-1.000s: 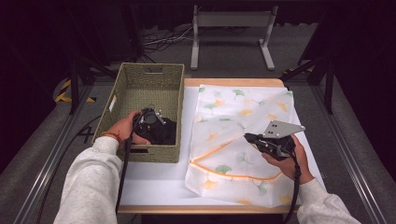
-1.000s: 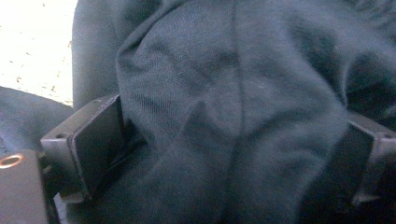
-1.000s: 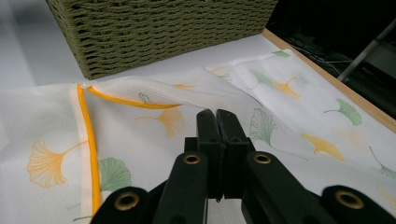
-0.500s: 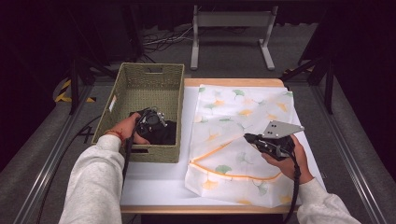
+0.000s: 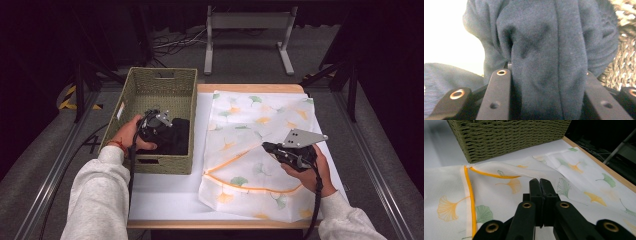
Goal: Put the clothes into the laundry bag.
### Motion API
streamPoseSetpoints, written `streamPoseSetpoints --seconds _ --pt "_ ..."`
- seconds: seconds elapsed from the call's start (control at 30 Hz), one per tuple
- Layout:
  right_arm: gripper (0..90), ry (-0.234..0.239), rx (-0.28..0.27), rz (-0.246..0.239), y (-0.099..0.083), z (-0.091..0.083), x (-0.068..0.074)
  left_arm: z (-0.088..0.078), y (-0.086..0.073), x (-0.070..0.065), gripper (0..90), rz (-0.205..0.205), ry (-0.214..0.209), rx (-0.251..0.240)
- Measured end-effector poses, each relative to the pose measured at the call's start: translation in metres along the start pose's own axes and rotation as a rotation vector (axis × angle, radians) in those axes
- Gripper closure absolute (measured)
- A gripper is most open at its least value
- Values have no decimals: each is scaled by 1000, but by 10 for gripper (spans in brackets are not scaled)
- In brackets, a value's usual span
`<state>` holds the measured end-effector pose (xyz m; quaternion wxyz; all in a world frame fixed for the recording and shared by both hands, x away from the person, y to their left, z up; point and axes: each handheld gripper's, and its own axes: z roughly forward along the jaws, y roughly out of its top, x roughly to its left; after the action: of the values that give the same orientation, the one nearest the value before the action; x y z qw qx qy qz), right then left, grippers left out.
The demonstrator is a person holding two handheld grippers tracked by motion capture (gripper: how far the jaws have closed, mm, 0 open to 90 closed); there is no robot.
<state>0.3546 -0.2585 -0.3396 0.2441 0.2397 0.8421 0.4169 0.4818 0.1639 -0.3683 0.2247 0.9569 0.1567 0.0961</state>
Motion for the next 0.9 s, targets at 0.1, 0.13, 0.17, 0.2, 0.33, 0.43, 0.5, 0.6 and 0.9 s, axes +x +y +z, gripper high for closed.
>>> streamPoseSetpoints --seconds 0.1,0.13,0.17,0.2,0.33,0.43,0.5,0.6,0.9 --pt "899 1 0 1 0 0 0 -14 -1 -2 659 -10 25 -55" --pt "899 1 0 1 0 0 0 -14 -1 -2 659 -10 25 -55" --pt "899 1 -2 2 0 0 0 -18 -1 -2 659 -12 30 -74" --pt "899 1 -2 2 0 0 0 -22 -1 -3 659 -10 35 -86" --pt "899 0 -7 3 0 -1 0 -40 -4 -8 660 -13 64 -163" --pt "899 -2 -9 4 0 -1 0 -50 -6 -12 661 -25 83 -194" --pt "899 -2 -10 3 1 -1 0 -57 -8 -13 662 -30 88 -218" --pt "899 -2 -10 3 1 -1 0 -67 -9 -15 662 -37 101 -247" --pt "899 -3 -11 3 1 -1 0 -86 -6 -25 662 -61 122 -316"
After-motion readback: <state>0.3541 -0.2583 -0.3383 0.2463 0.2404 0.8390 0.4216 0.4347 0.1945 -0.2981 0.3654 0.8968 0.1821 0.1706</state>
